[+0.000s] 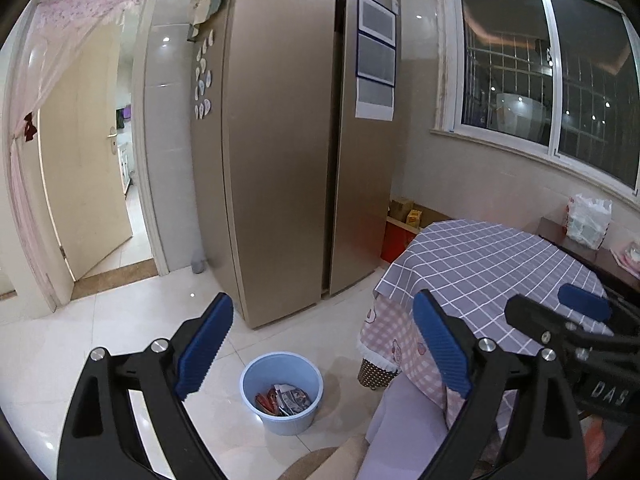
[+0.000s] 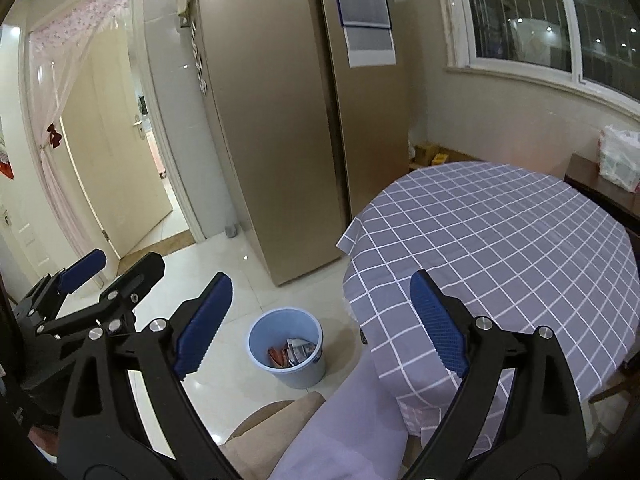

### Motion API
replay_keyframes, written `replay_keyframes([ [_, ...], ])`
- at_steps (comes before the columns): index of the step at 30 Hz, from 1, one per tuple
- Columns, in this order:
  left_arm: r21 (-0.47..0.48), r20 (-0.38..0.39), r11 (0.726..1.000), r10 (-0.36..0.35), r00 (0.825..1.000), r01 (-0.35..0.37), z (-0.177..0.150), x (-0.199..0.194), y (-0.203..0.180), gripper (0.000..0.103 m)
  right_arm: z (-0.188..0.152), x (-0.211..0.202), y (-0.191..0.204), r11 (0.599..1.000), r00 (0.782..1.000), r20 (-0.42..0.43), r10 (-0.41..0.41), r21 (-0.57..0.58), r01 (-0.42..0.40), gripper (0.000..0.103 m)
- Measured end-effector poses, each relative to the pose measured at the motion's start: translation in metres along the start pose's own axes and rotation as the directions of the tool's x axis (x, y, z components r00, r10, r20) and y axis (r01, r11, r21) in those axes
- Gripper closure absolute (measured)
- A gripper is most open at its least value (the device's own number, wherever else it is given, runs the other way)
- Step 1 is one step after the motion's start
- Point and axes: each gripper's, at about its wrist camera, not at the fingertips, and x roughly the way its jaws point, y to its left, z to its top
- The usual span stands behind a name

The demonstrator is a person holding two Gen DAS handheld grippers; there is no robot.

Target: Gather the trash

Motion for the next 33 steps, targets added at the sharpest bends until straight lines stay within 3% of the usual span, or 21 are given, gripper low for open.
replay_keyframes([
  [13,0.014,0.078,1.000,0.025,0.997,-0.027,0.002,-0.049,-0.002,0.013,-0.013,-0.057,0.013,0.994,0.979,0.182,-0.091,-0.036,0.099,0.014],
  [25,0.062,0.130,0.997,0.035,0.991,-0.044,-0.002,-0.068,-0.021,0.013,-0.019,-0.070,-0.004,0.995,0.976,0.195,-0.095,0.008,0.095,0.013],
  [33,0.075,0.124,0.997,0.027,0.992,-0.036,-0.004,-0.066,-0.027,0.013,-0.026,-0.073,-0.008,0.991,0.972,0.195,-0.130,0.033,0.126,0.013],
])
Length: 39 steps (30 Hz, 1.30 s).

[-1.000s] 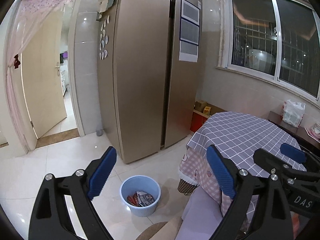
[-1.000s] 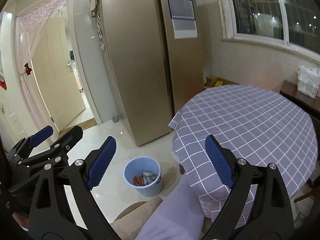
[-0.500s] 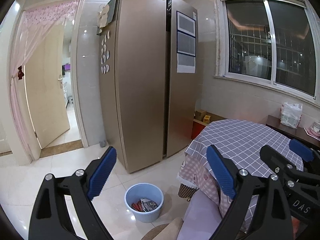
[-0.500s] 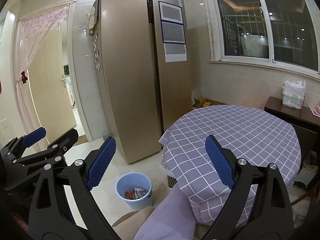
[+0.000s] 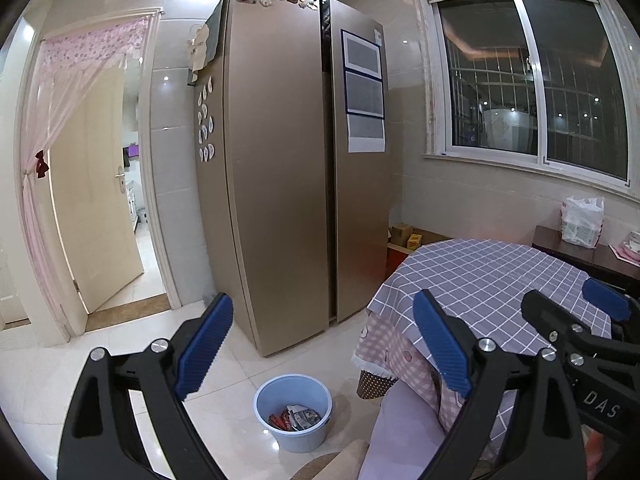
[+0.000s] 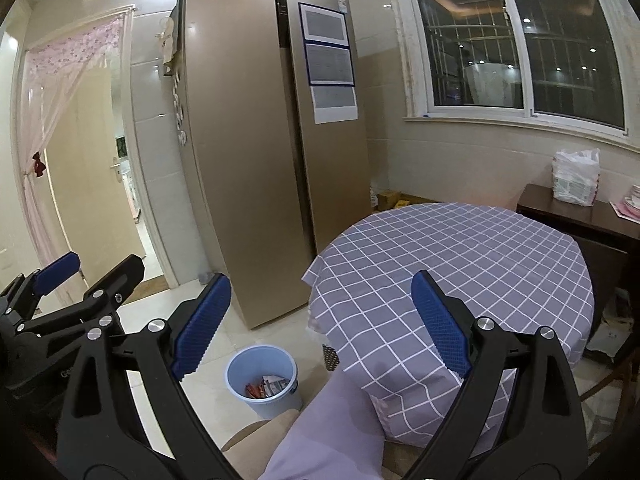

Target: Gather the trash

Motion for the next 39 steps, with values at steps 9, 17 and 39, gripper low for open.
replay_keyframes([
  [9,-0.016,-0.017,1.000,-0.016,1.000,0.016,0.0010,0.0035,-0.0010,0.013,-0.0007,-0.0022,-0.0014,1.000,1.000,0.005,-0.015,0.005,0.015,0.013],
  [17,-0.021,-0.016,1.000,-0.019,1.000,0.019,0.0008,0.0024,-0.0003,0.013,-0.0006,-0.0048,-0.0013,1.000,1.000,0.014,-0.021,0.007,0.021,0.013],
  [39,-0.036,-0.024,0.999,-0.032,0.999,0.031,0.0020,0.0034,0.0025,0.013,0.0014,-0.0070,-0.0008,1.000,1.000,0.019,-0.025,0.005,0.025,0.013],
])
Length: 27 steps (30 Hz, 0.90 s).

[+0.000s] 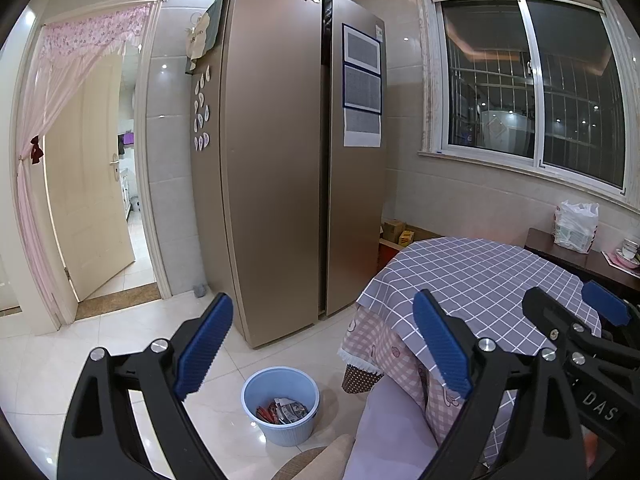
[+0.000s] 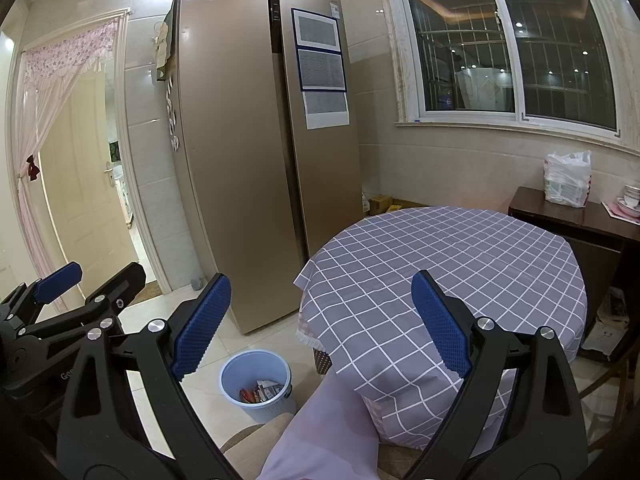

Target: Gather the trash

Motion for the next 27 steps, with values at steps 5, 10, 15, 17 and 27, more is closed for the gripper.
replay_keyframes([
  [5,0.001,0.002,1.000,0.001,1.000,-0.001,0.0001,-0.0002,-0.0001,0.013,-0.0001,-0.0001,0.0004,1.000,1.000,0.000,0.001,0.001,-0.001,0.013],
  [10,-0.001,0.003,1.000,-0.001,1.000,0.001,-0.0005,0.0001,0.0013,0.013,0.0000,-0.0004,0.0003,1.000,1.000,0.001,0.001,0.001,-0.001,0.013],
  [15,0.002,0.007,1.000,0.007,1.000,-0.007,-0.0018,-0.0005,0.0010,0.013,0.0001,0.0000,0.0006,1.000,1.000,0.001,0.000,0.000,0.000,0.013],
  [17,0.008,0.009,1.000,0.012,1.000,-0.012,-0.0021,-0.0004,0.0011,0.013,-0.0001,0.0000,0.0006,1.000,1.000,-0.003,0.000,0.000,0.000,0.013],
  [27,0.012,0.008,1.000,0.017,1.000,-0.017,-0.0035,0.0002,0.0006,0.013,0.0006,0.0005,-0.0002,1.000,1.000,-0.002,0.000,-0.005,0.000,0.013],
])
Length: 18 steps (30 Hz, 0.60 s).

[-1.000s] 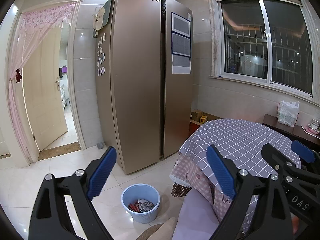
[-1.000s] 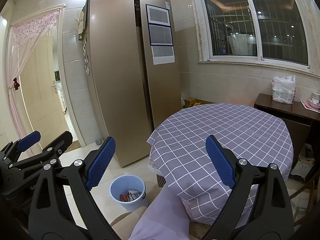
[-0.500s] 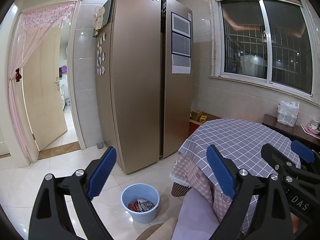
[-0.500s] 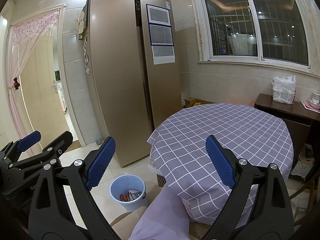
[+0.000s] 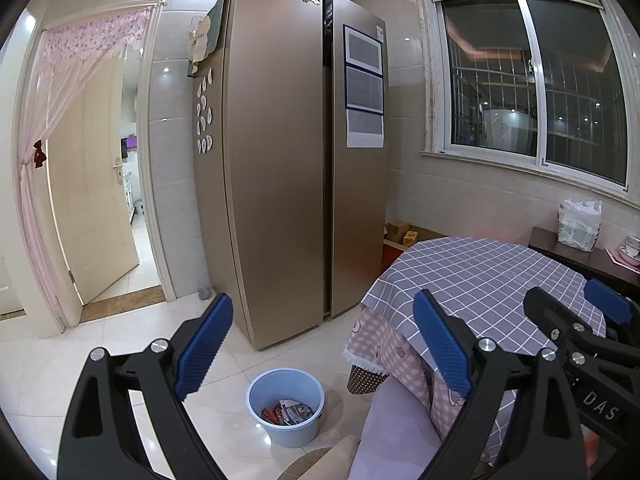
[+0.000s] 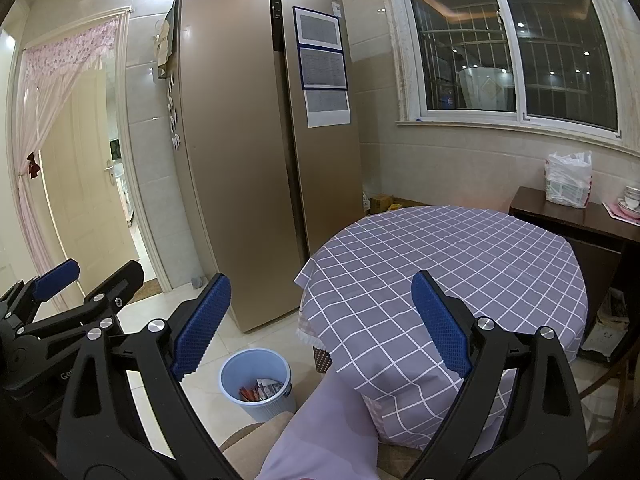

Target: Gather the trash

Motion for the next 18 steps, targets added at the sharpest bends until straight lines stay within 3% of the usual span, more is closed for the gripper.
replay_keyframes([
  [18,0.002,-0.005,1.000,0.005,1.000,-0.005,0.0004,-0.0014,-0.0002,0.013,-0.0015,0.0048,-0.0049,1.000,1.000,-0.008,0.014,0.003,-0.014,0.013],
])
